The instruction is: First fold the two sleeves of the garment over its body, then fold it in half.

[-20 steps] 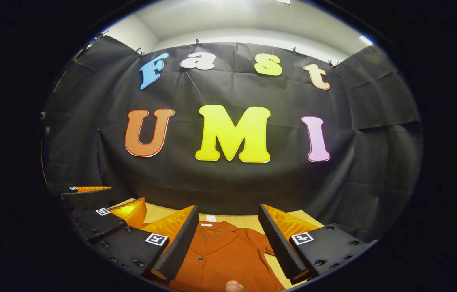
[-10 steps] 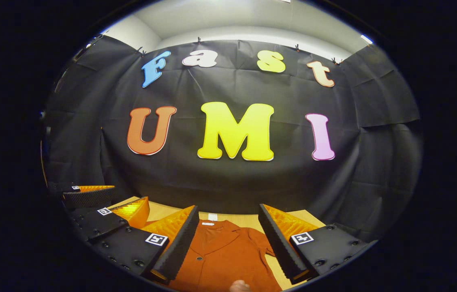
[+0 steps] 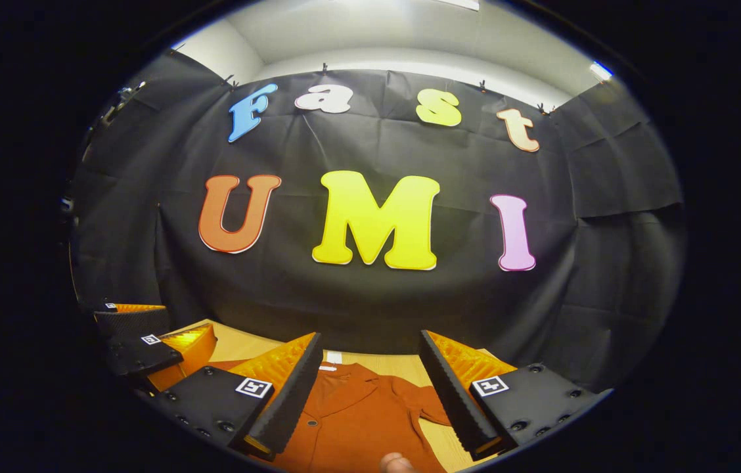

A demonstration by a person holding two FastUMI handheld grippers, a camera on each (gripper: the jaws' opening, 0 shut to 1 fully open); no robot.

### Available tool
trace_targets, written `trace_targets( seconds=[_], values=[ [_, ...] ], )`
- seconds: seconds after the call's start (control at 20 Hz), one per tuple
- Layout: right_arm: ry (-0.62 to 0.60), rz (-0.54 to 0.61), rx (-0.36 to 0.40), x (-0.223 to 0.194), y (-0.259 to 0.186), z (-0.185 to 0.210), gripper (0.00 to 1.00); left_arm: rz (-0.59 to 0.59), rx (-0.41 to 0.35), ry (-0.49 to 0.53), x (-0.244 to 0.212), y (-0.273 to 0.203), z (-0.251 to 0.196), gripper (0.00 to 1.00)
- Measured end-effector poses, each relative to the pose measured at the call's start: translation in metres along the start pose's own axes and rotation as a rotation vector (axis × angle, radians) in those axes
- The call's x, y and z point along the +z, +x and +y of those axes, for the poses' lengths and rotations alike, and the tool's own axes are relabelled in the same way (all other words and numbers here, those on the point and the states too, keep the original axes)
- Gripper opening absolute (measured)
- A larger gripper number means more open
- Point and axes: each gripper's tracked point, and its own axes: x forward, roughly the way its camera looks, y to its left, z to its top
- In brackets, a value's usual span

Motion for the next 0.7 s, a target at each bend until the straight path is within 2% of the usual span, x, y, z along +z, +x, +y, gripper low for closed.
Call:
trace_targets(
  seconds=[0.05,0.1,0.35,0.7],
  values=[
    [0.003,0.000,-0.015,0.001,0.001,-0.006,0.94,0.003,0.004,0.002,-0.003,-0.001,0.003,1.00],
    [0.005,0.001,-0.033,0.001,0.001,-0.014,0.93,0.008,0.006,0.005,-0.005,-0.003,0.006,0.95],
    [0.002,0.046,-0.157,-0.003,0.009,-0.064,0.93,0.070,-0.005,0.036,-0.037,-0.015,0.012,0.96],
    [0.012,0.096,-0.351,-0.007,0.023,-0.168,0.94,0.113,-0.022,0.050,-0.056,-0.029,0.000,0.96]
  ],
)
